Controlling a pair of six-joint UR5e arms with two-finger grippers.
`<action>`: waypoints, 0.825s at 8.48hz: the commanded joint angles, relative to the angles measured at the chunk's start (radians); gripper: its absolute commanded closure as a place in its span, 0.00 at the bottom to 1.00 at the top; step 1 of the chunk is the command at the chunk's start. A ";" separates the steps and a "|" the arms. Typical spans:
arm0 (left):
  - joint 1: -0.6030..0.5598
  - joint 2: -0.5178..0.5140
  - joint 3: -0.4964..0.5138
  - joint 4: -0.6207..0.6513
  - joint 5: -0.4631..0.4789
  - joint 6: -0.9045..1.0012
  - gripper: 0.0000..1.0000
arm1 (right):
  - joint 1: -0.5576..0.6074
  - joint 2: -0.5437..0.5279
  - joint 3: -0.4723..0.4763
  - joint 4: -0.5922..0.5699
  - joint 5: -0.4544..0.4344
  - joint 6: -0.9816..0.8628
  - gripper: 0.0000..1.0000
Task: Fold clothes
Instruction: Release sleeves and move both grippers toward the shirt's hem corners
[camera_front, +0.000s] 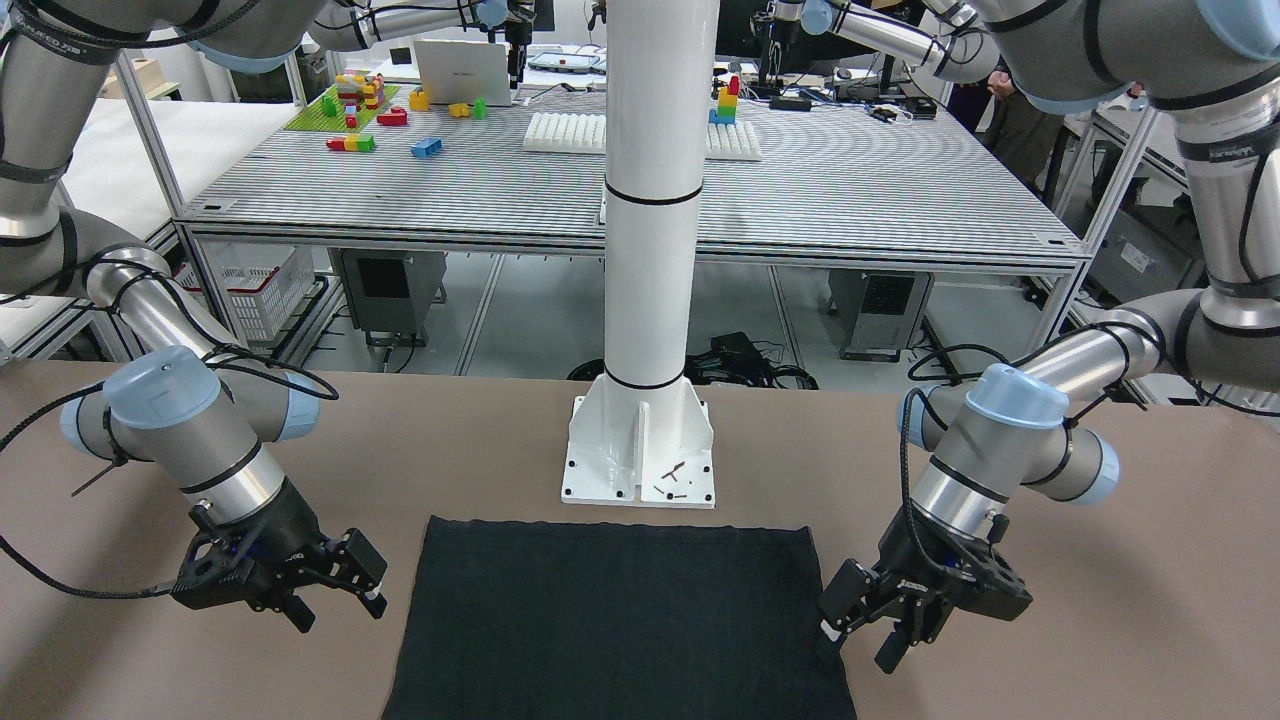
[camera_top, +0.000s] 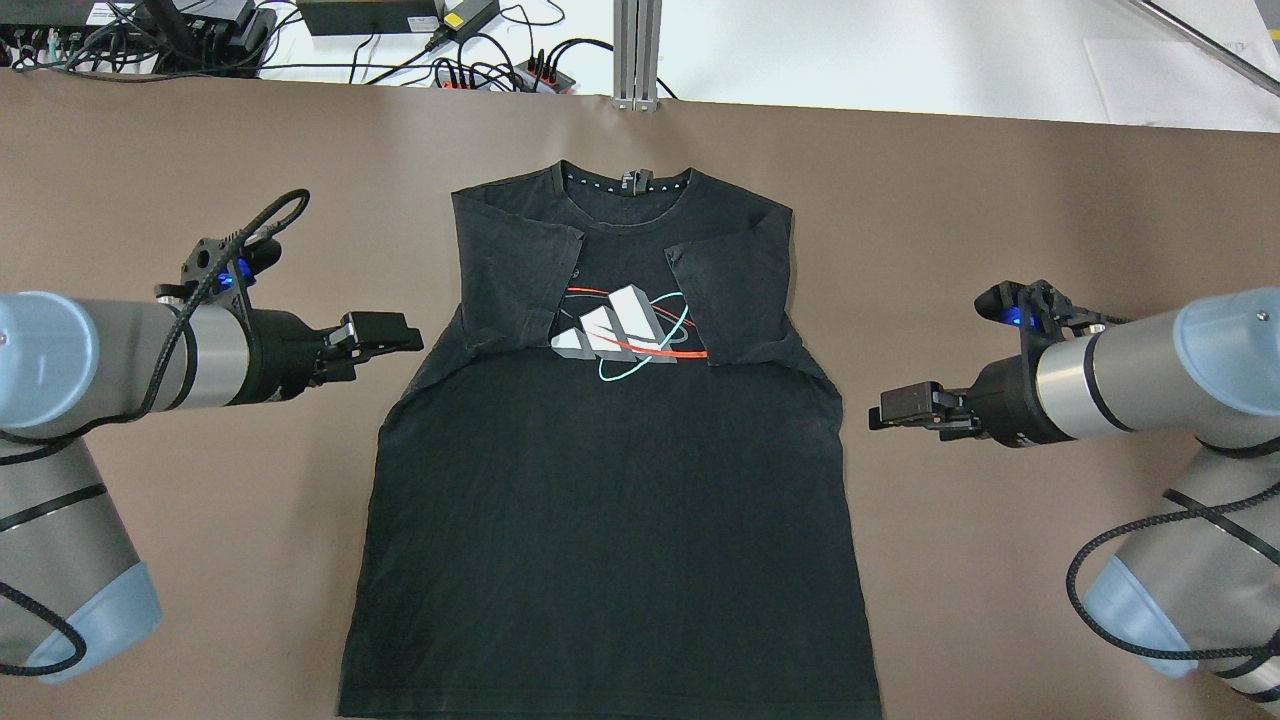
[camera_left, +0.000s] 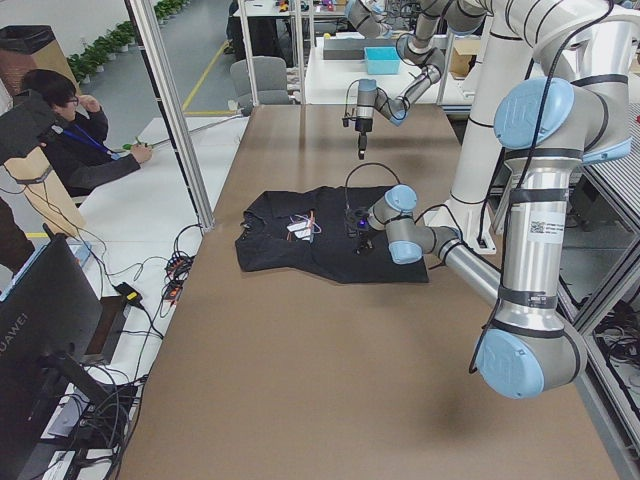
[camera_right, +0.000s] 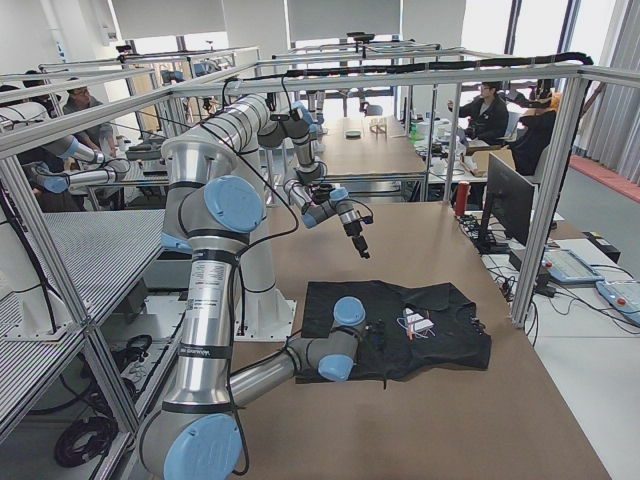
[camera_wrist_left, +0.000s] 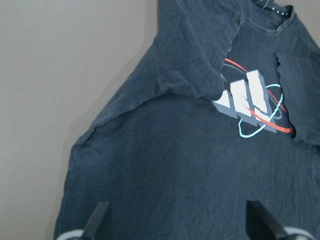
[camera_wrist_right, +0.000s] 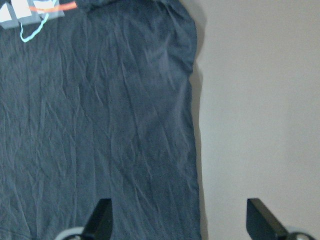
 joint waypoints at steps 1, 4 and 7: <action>0.106 0.068 -0.029 -0.002 0.117 -0.003 0.05 | -0.149 -0.136 -0.081 0.287 -0.005 0.056 0.06; 0.114 0.068 -0.027 -0.002 0.140 -0.002 0.06 | -0.316 -0.127 -0.094 0.332 -0.122 0.106 0.06; 0.121 0.074 -0.027 0.000 0.163 -0.001 0.06 | -0.433 -0.110 -0.097 0.332 -0.227 0.137 0.06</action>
